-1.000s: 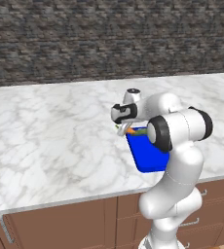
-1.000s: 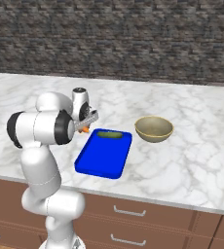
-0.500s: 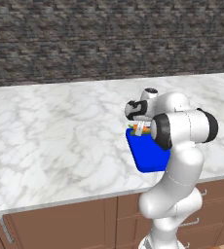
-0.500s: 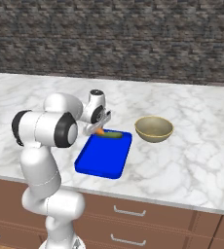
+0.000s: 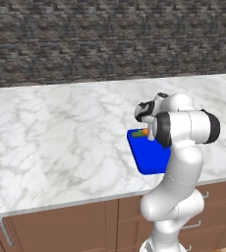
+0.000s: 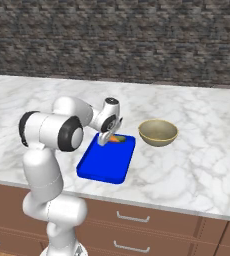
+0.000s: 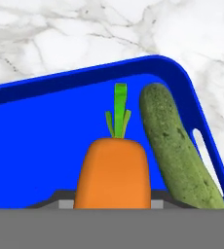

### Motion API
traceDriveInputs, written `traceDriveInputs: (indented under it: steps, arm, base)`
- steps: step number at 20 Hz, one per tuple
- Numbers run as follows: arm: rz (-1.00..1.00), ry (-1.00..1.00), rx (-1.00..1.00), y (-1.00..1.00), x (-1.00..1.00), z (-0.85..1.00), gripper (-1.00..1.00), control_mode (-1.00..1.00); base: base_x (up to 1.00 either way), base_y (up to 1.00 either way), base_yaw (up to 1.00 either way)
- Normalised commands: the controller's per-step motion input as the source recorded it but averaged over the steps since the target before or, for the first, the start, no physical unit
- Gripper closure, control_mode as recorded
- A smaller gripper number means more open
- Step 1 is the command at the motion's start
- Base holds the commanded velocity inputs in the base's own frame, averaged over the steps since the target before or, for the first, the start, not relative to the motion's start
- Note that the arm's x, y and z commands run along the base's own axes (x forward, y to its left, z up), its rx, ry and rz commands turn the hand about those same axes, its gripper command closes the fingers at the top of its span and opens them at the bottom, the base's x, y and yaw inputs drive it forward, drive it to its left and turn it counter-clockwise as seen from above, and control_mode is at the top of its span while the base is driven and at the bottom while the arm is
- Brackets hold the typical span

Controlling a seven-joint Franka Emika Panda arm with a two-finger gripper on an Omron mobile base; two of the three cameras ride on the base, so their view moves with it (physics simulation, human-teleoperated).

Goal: Place the two vegetables and bowl onto the tray for setting up a vegetable dip station.

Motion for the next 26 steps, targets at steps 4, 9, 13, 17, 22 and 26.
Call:
traceDriveInputs:
  steps: [4, 9, 13, 17, 22, 26]
  arm:
    - [0.08, -0.02, 0.0, -0.18, 0.01, -0.18, 1.0, -1.0]
    - [0.03, 0.0, 0.0, -0.02, 0.01, -0.05, 1.0, -1.0]
    - [0.0, -0.01, 0.0, 0.0, 0.0, 0.0, 1.0, -1.0]
    - [0.0, -0.02, 0.0, 0.0, 0.0, 0.0, 1.0, -1.0]
    - [0.0, -0.01, 0.0, 0.0, 0.0, 0.0, 1.0, -1.0]
    - [0.0, -0.06, 0.0, 0.0, 0.0, -0.01, 1.0, -1.0]
  base:
    - [0.0, 0.0, 0.0]
    - [0.0, 0.0, 0.0]
    - [0.0, 0.0, 0.0]
    - [0.0, 0.0, 0.0]
    - [0.0, 0.0, 0.0]
    - [0.0, 0.0, 0.0]
